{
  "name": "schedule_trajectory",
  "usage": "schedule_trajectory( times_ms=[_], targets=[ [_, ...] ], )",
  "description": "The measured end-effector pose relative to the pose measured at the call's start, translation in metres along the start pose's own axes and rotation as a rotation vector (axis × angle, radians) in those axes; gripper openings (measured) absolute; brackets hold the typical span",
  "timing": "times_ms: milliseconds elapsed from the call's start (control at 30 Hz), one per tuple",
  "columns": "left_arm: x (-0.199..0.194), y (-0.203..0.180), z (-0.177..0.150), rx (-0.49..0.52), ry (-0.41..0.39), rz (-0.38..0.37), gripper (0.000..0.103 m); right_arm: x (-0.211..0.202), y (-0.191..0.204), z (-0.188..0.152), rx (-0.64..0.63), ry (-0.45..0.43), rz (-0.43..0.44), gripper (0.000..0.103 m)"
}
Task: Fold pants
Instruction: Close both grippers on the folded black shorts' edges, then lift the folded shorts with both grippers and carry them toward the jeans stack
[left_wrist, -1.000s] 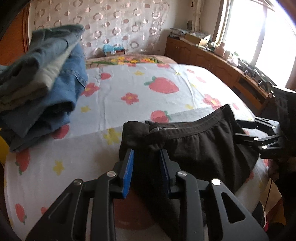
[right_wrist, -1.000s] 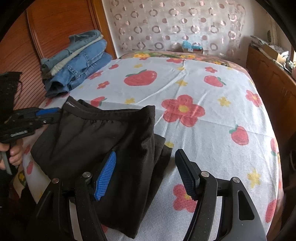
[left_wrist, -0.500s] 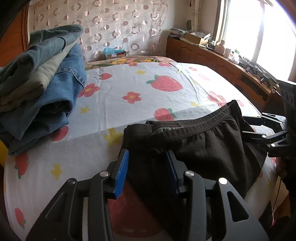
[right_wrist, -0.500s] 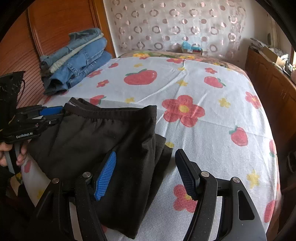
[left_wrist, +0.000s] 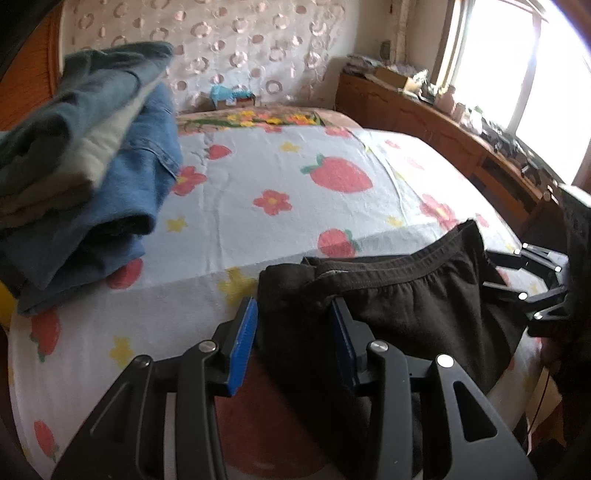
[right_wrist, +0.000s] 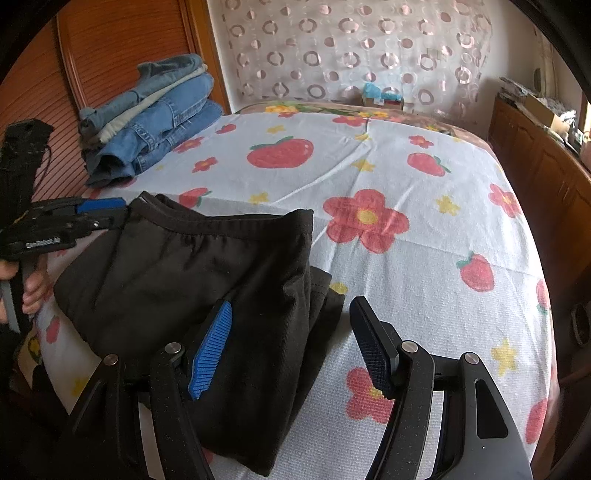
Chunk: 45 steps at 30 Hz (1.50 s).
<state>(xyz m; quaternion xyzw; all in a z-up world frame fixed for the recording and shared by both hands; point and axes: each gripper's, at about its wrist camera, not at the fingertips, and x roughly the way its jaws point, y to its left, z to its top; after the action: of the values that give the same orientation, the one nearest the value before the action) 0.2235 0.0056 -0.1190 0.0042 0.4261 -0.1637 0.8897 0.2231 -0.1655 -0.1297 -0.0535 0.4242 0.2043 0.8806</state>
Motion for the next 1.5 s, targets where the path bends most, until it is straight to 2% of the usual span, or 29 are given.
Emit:
schedule_trajectory(
  times_ms=[267,300,400,433,467,500,567,600,633,733,867,1133,1500],
  targets=[
    [0.006,-0.002,-0.001,0.027,-0.003,0.005,0.045,0.0,0.0,0.0,0.001,0.0,0.005,0.066],
    [0.006,-0.003,-0.001,0.029,-0.008,0.009,0.045,0.0,0.0,0.0,0.0,-0.001,0.015,0.062],
    [0.006,-0.001,-0.001,0.011,-0.01,0.008,0.045,-0.001,0.002,0.0,0.0,-0.002,0.023,0.041],
    [0.006,-0.001,-0.001,0.006,-0.01,0.008,0.045,0.0,0.002,0.0,0.001,-0.001,0.041,0.026],
    [0.006,-0.001,-0.001,0.002,-0.011,0.009,0.045,0.0,0.001,0.0,0.013,0.0,0.059,0.017],
    [0.005,-0.001,-0.002,-0.001,-0.012,0.009,0.045,0.0,0.001,0.0,0.019,0.001,0.068,0.015],
    [0.004,-0.001,-0.003,-0.009,-0.016,-0.015,0.036,0.0,0.003,0.0,0.014,0.004,0.078,0.009],
    [0.002,-0.001,-0.004,-0.011,-0.019,-0.043,0.024,0.0,0.005,0.001,0.018,0.003,0.078,0.008],
    [0.001,-0.002,-0.006,-0.012,-0.022,-0.059,0.016,-0.001,0.005,0.002,0.017,0.001,0.076,0.008],
    [-0.007,-0.006,-0.007,-0.004,-0.041,-0.071,0.007,-0.004,0.009,0.002,0.01,-0.01,0.08,0.007],
    [-0.022,-0.008,-0.004,-0.017,-0.056,-0.089,0.006,-0.017,0.014,0.006,-0.001,-0.04,0.081,0.007],
    [-0.057,-0.024,0.006,0.041,-0.141,-0.097,0.005,-0.045,0.025,0.018,-0.027,-0.11,0.07,0.006],
    [-0.105,-0.024,0.042,0.071,-0.283,-0.085,0.004,-0.09,0.041,0.059,-0.104,-0.228,0.016,0.006]
  ],
)
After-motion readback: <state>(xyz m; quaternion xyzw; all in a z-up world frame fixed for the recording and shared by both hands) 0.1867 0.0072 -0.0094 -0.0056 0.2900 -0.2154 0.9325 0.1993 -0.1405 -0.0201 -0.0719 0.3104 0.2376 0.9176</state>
